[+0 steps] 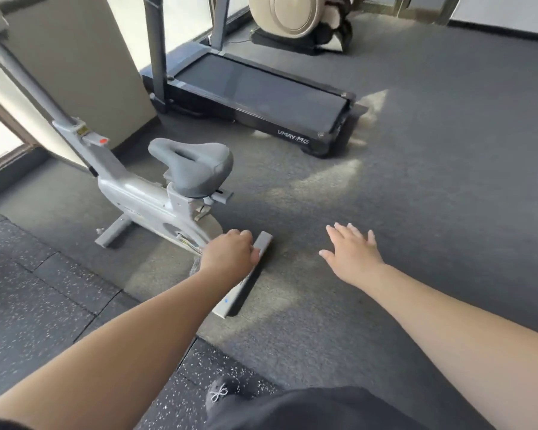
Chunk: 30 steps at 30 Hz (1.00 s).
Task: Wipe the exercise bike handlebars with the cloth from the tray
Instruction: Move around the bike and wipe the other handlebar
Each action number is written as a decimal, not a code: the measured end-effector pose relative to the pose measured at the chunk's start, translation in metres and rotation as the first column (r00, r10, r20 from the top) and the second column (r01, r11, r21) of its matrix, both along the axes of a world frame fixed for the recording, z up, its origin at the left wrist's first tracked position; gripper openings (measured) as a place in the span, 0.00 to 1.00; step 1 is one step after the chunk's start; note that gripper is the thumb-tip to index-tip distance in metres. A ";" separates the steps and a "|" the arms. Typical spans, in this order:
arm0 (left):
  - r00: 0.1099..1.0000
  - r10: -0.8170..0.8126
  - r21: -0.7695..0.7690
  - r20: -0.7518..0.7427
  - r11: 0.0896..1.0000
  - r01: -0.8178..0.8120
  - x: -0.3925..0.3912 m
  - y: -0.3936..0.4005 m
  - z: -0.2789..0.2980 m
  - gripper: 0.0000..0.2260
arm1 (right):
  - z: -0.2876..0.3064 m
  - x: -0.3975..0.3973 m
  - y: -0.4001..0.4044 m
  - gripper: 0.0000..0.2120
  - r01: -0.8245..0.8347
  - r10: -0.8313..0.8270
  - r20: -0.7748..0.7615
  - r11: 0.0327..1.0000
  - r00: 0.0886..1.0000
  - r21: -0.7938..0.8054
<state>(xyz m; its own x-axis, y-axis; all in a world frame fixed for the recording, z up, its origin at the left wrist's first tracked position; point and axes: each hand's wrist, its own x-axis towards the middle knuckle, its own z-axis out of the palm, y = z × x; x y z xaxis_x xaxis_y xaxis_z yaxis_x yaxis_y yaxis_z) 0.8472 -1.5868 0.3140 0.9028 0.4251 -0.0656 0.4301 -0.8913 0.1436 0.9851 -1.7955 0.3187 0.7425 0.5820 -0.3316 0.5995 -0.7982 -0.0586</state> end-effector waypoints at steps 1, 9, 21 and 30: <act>1.000 -0.008 0.006 -0.003 1.000 0.008 0.009 -0.007 0.000 0.13 | 0.002 0.008 -0.006 0.31 0.012 -0.012 0.005 1.000 1.000 0.004; 0.995 -0.094 0.030 -0.020 0.995 0.095 0.093 -0.013 -0.001 0.14 | 0.004 0.077 -0.006 0.30 0.099 -0.100 0.021 0.995 0.995 0.029; 0.997 -0.076 0.018 0.000 0.997 0.076 0.237 0.049 -0.009 0.14 | 0.011 0.216 0.045 0.31 0.091 -0.095 0.051 0.993 0.994 0.074; 0.998 0.062 0.052 -0.012 0.997 -0.061 0.347 0.073 -0.009 0.14 | 0.004 0.358 0.074 0.29 -0.034 0.030 0.043 0.996 0.999 0.086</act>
<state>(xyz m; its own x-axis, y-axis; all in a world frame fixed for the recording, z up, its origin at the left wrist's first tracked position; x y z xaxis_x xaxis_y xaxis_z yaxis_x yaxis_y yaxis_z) 1.1937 -1.5137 0.3054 0.8739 0.4831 -0.0537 0.4861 -0.8691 0.0916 1.3431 -1.7219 0.3224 0.7353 0.6308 -0.2480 0.6278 -0.7717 -0.1015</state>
